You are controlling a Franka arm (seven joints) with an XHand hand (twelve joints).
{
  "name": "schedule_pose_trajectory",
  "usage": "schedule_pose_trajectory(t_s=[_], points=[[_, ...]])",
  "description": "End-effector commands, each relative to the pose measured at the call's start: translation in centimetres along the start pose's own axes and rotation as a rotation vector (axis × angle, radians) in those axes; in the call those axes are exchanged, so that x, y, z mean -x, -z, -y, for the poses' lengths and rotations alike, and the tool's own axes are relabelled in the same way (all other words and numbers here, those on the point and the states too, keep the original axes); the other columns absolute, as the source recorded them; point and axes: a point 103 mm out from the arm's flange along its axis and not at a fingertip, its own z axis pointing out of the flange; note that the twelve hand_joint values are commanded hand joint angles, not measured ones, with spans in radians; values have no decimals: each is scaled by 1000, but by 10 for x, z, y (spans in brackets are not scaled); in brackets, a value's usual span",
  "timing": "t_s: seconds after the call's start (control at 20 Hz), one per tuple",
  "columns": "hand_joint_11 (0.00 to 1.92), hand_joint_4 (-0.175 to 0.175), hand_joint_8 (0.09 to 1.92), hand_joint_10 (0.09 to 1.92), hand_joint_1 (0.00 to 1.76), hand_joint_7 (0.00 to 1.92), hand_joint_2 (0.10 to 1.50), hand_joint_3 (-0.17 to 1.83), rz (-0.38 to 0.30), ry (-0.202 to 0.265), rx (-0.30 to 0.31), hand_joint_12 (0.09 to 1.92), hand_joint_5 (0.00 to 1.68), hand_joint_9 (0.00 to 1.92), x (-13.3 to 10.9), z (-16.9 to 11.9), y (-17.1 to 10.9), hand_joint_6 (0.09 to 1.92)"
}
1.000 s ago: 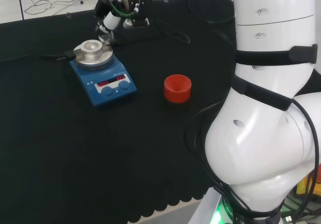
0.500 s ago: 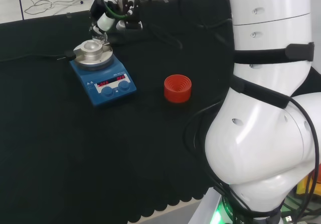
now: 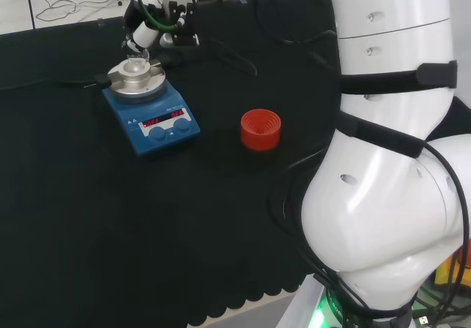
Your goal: Place the round-bottom flask on the heater.
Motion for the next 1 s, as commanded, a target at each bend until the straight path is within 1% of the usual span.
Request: schedule_pose_trajectory(t_s=[0.05, 0.15, 0.2, 0.35, 0.55, 0.75, 1.0], points=[[340, 175, 688, 560, 1093, 581, 589, 931, 4, -5, 3, 1364, 1133, 760, -1, -11, -6, 1062], [340, 175, 688, 560, 1092, 581, 589, 932, 0, -1, -4, 1364, 1133, 760, 6, -13, -6, 1063], [340, 175, 688, 560, 1092, 581, 589, 932, 2, 1, -8, 1364, 1132, 760, 4, -17, -8, 1063], [341, 175, 689, 561, 1092, 581, 588, 933, 4, -7, -5, 1363, 1132, 760, 10, -20, -8, 1064], [341, 175, 689, 561, 1092, 580, 588, 934, 12, -10, -2, 1362, 1131, 760, 9, -22, -9, 1066], [342, 175, 690, 561, 1092, 580, 588, 935, -4, 16, -3, 1362, 1131, 760, 4, -25, -13, 1067], [342, 175, 690, 562, 1092, 580, 588, 935, -18, 24, -9, 1362, 1130, 760, 5, -28, -15, 1069]])
